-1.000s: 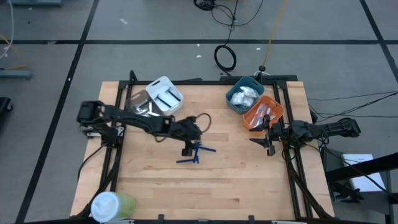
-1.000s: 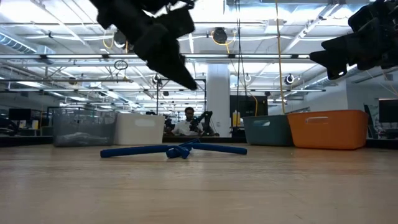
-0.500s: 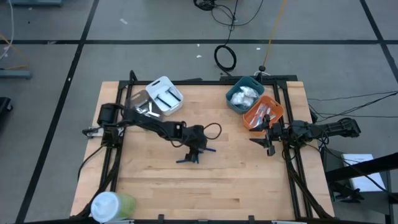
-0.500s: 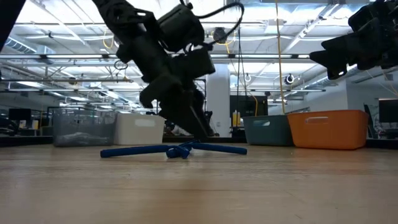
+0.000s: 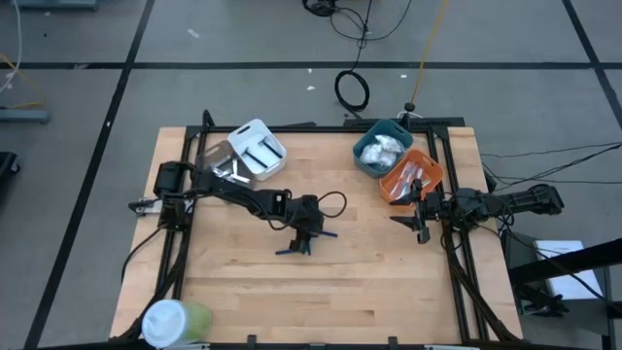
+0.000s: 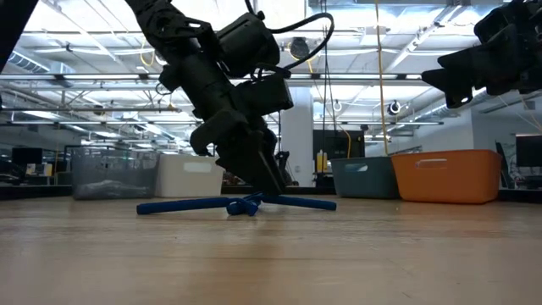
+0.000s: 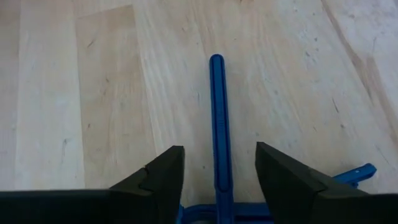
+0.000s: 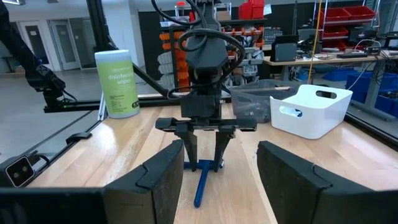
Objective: Pick & Place Travel size toiletries
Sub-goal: Put the top right blue razor into the white bin
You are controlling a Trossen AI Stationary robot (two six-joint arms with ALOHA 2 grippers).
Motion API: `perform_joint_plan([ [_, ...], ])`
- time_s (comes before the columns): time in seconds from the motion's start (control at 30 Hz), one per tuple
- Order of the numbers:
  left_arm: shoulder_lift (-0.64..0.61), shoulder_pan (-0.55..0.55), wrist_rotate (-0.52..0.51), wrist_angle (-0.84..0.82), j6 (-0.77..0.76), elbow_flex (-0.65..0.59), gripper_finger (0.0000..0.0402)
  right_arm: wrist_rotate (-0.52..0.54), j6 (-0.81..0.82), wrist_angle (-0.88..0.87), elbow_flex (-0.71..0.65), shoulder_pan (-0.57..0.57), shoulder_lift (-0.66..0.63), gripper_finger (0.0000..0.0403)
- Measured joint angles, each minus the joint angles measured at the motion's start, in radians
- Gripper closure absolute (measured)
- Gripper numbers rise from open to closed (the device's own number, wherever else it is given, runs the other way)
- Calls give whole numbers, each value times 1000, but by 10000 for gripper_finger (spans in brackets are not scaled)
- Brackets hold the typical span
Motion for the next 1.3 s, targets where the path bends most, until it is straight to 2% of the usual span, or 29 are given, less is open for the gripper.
perform_joint_plan([
  [0.2, 0, 0, 0, 0, -37, 0, 264, 0, 0, 0, 0, 0, 0, 211],
  [0.33, 14, -5, -1, -2, -69, 0, 285, 0, 0, 0, 0, 0, 0, 211],
  [0.53, 53, -11, -8, -11, -79, 2, 289, 0, 0, 0, 0, 0, 0, 211],
  [0.77, 53, -11, -99, -21, -77, 2, 289, 0, 0, -1, 0, 0, 0, 211],
  [1.0, 52, -10, -101, -41, -69, 2, 296, 0, 0, 0, 0, 0, 0, 211],
  [1.1, 51, -10, -99, -58, -76, 2, 322, 0, 0, 0, 0, 0, 0, 211],
  [1.23, 51, -10, -97, -63, -85, 2, 378, 0, 0, 0, 0, 0, 0, 211],
  [1.3, 51, -9, -98, -64, -95, 2, 388, 0, 0, 0, 0, 0, 0, 211],
])
